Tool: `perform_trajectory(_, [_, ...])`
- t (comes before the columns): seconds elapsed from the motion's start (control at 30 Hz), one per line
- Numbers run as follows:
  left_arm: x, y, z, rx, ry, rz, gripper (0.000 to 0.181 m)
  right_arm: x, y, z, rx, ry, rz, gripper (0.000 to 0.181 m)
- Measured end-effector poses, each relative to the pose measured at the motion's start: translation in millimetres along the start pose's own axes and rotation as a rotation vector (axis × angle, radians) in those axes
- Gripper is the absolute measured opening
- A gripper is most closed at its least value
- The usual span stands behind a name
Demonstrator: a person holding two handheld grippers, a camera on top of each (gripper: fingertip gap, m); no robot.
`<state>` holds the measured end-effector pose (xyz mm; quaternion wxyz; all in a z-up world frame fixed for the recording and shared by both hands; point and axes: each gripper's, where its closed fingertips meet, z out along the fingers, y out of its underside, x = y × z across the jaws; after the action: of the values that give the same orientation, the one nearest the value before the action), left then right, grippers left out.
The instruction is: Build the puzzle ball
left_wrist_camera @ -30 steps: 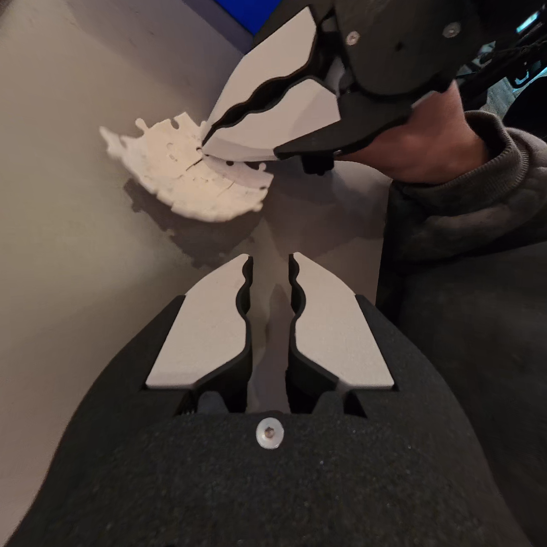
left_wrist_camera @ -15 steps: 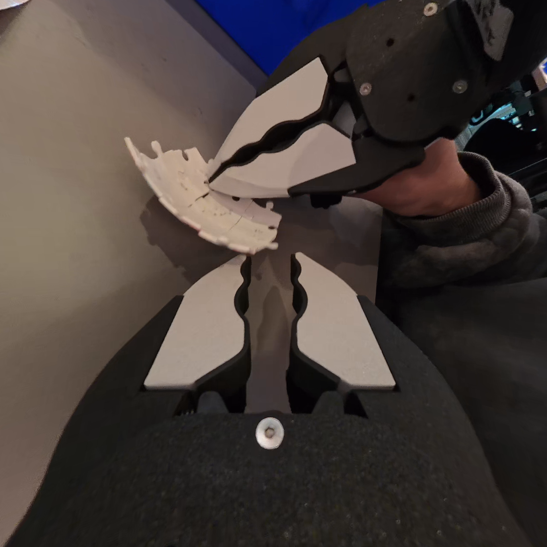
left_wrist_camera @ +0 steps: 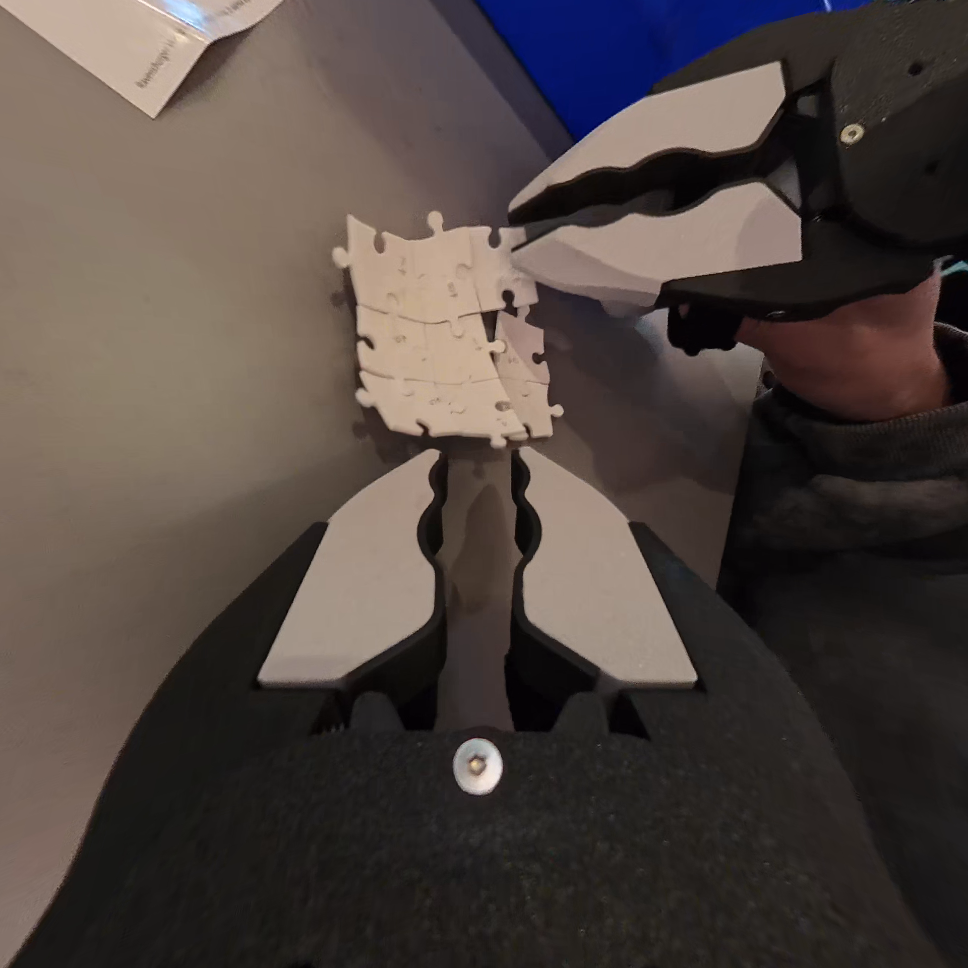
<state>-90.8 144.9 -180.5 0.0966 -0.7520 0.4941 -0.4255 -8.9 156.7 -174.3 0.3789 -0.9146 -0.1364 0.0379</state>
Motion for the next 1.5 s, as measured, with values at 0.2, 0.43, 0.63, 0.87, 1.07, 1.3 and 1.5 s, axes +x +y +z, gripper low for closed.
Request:
perform_trajectory(0.2, [-8.0, 4.1, -4.8, -0.008, -0.072, 0.05, 0.022, -6.2, -1.9, -9.0, 0.027, 0.03, 0.008, 0.02])
perform_trajectory(0.43, [-3.4, 3.5, -4.8, -0.008, -0.078, 0.162, 0.024, -36.3, 17.4, -27.8, 0.048, 0.057, -0.009, 0.024])
perform_trajectory(0.63, [7.8, 4.3, -0.8, -0.001, -0.031, 0.169, 0.024, -39.4, 24.9, -26.1, 0.026, 0.076, -0.016, 0.027])
perform_trajectory(0.87, [12.3, 5.8, -1.2, -0.001, -0.019, 0.164, 0.024, -39.2, 11.5, -19.4, 0.056, 0.045, 0.019, 0.029])
perform_trajectory(1.07, [15.8, 13.1, 6.1, -0.053, -0.047, 0.223, 0.024, -29.4, 22.7, -12.8, -0.023, 0.07, 0.001, 0.036])
perform_trajectory(1.3, [27.0, 12.6, 10.6, -0.031, -0.018, 0.27, 0.026, -45.5, 32.2, -16.3, -0.019, -0.011, -0.034, 0.054])
perform_trajectory(1.5, [36.4, 8.5, 14.8, -0.03, 0.009, 0.28, 0.026, -39.9, 34.5, -19.3, -0.01, 0.002, 0.018, 0.05])
